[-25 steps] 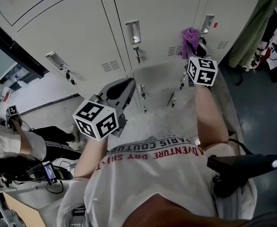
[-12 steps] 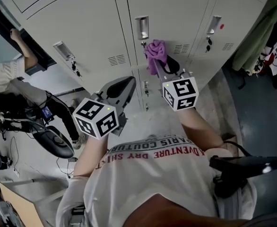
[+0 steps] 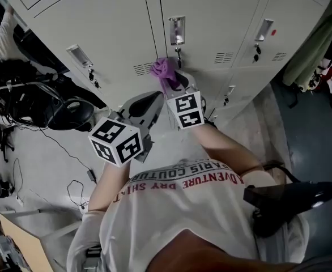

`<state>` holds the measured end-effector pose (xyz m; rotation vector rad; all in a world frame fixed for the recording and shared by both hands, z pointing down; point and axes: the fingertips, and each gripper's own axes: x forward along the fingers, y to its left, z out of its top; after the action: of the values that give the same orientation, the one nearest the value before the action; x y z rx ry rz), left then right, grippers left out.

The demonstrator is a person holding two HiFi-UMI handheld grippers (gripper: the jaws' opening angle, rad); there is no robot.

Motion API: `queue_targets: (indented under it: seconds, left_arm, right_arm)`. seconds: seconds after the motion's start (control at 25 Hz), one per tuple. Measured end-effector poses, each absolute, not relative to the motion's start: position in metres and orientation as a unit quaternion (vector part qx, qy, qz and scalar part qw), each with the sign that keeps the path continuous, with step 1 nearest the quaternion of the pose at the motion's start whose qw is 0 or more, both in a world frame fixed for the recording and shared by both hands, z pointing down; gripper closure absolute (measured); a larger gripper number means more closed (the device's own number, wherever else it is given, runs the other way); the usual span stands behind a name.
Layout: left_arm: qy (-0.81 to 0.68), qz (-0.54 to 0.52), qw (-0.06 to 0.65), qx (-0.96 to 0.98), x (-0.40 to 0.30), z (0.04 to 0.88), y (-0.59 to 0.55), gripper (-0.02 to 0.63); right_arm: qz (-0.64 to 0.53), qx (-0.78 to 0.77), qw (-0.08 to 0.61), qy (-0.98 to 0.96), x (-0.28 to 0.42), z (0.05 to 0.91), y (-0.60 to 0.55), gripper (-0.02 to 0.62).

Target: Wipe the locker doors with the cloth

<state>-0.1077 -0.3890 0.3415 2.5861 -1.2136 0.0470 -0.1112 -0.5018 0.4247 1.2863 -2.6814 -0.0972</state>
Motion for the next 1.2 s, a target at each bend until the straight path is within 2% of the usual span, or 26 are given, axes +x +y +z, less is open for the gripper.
queue_targets:
  seconds: [0.6,0.96,1.2]
  left_arm:
    - [-0.418,0.024,0.15,0.896,-0.104,0.35,-0.402,0.606]
    - [-0.41,0.023,0.152,0.899,-0.095,0.354,-0.405,0.606]
    - [-0.402,0.025,0.157,0.902,-0.088,0.358,-0.409,0.606]
  right_arm:
    - [-0.007,0.475,0.083,-0.876,-0.089,0.429,-0.541,0.514]
    - [-0.024,0.502,0.089,-0.86,-0.033,0.43,-0.555,0.514]
    - [-0.013,0.536,0.067,-0.841,0.025,0.429,-0.567,0.514]
